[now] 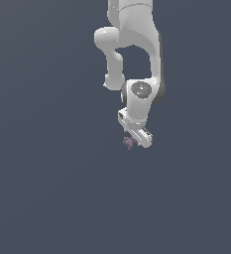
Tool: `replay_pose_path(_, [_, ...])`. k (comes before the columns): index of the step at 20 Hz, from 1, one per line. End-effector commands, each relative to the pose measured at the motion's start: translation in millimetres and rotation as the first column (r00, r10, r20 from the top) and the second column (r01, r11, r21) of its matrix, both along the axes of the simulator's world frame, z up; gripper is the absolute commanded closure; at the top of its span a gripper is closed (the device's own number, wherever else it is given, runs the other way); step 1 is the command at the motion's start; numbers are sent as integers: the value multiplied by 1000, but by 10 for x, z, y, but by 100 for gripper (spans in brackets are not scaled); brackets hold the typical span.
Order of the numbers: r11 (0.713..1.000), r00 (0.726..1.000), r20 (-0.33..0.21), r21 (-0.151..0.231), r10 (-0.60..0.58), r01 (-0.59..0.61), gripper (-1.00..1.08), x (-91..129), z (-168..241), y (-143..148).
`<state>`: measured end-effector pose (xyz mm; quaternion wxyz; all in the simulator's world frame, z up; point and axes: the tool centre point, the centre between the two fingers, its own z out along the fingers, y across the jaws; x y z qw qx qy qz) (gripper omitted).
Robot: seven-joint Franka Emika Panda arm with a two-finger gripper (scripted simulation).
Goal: Pick up the object and move it to a goal position.
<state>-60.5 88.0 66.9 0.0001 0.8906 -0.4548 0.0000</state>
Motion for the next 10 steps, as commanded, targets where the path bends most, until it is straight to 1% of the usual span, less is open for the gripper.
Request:
replay_pose_path(1, [1000, 1000, 0, 0, -1, 1, -92, -4, -114, 0])
replay_pose_path(7, [1000, 1000, 0, 0, -2, 2, -92, 5, -214, 3])
replay_pose_path(8, [1000, 1000, 0, 0, -2, 2, 108, 5, -214, 3])
replay_pose_path(10, [1000, 1000, 0, 0, -2, 2, 108, 5, -214, 3])
